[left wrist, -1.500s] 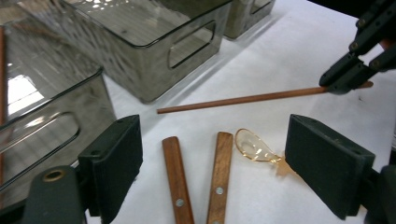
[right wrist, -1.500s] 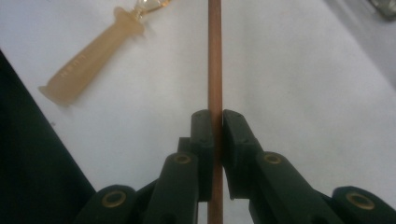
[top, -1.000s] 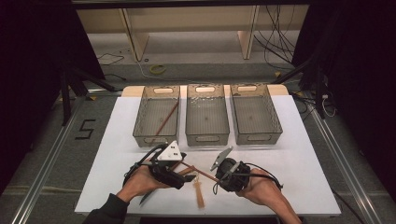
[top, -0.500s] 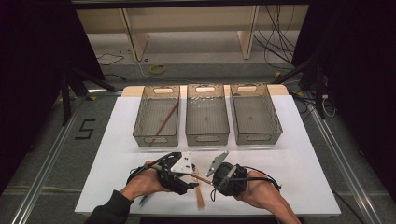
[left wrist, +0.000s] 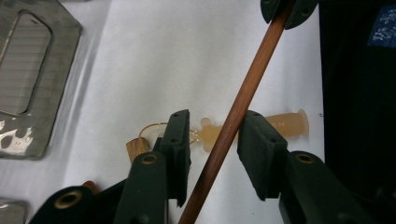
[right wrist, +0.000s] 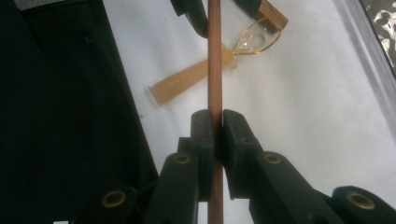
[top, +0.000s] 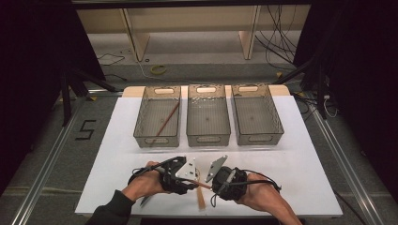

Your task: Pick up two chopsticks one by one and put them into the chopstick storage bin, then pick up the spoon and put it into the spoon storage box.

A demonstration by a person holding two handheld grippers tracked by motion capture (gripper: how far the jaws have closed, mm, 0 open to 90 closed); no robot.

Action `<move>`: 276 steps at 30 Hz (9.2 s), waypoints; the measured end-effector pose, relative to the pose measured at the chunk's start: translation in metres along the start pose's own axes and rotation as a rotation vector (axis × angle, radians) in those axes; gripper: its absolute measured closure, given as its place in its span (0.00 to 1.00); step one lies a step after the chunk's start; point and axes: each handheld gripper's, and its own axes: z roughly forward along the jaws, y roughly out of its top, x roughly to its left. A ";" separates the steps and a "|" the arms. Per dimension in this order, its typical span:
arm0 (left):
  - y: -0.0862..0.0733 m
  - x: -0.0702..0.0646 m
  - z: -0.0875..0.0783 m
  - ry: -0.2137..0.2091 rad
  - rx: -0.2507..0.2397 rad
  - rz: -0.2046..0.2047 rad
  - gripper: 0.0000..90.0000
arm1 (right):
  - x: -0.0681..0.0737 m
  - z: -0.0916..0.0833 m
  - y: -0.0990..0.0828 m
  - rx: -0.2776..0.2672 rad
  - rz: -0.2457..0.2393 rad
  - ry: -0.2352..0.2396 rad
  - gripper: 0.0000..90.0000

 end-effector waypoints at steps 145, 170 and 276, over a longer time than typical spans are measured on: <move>-0.068 0.107 -0.075 0.362 -0.268 -0.709 0.29 | -0.024 0.016 -0.054 -0.366 0.445 -0.060 0.29; -0.078 0.058 -0.058 0.319 -0.340 -0.670 0.24 | 0.002 0.041 -0.024 -0.348 0.424 -0.050 0.30; -0.095 0.035 -0.026 0.290 -0.346 -0.674 0.23 | -0.027 0.041 -0.007 -0.212 0.346 0.032 0.86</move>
